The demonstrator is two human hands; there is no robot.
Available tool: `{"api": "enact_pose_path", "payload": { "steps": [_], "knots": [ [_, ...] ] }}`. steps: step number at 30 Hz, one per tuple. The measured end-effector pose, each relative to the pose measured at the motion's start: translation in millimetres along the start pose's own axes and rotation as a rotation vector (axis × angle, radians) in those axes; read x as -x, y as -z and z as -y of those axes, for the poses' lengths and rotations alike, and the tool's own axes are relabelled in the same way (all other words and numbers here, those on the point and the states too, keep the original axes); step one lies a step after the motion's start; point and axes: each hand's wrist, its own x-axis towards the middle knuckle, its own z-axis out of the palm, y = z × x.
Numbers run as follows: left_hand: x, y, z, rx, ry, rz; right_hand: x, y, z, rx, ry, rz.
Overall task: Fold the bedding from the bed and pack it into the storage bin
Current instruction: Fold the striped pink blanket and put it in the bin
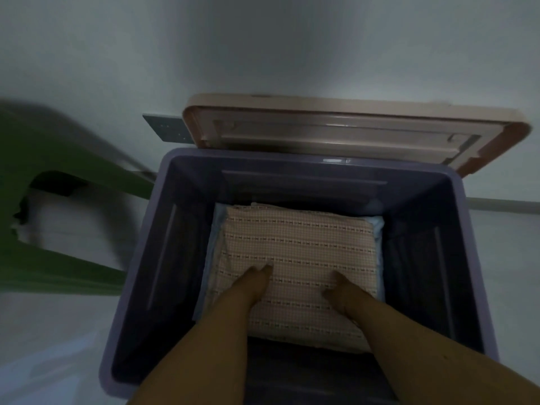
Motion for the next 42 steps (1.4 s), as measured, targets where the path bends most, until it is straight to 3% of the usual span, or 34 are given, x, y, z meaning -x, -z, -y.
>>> {"api": "enact_pose_path", "payload": {
  "steps": [5, 11, 17, 26, 30, 42],
  "knots": [
    [40, 9, -37, 0.057, -0.059, -0.095, 8, 22, 32, -0.044, 0.01, -0.156],
    [109, 14, -60, 0.1, -0.117, -0.157, 66, 36, 65, -0.312, 0.151, -0.271],
    [225, 32, -97, 0.448, -0.181, -0.167, 153, 75, 118, -0.529, 0.173, -0.266],
    [384, 43, -149, 0.397, -0.332, -0.239, 310, 130, 162, -0.644, 0.263, -0.277],
    [441, 38, -182, 0.394, -0.39, -0.233, 376, 172, 167, -0.734, 0.262, -0.199],
    [573, -49, -294, 0.357, -0.547, -0.134, 508, 300, 98, -0.927, 0.396, -0.358]
  ]
}}
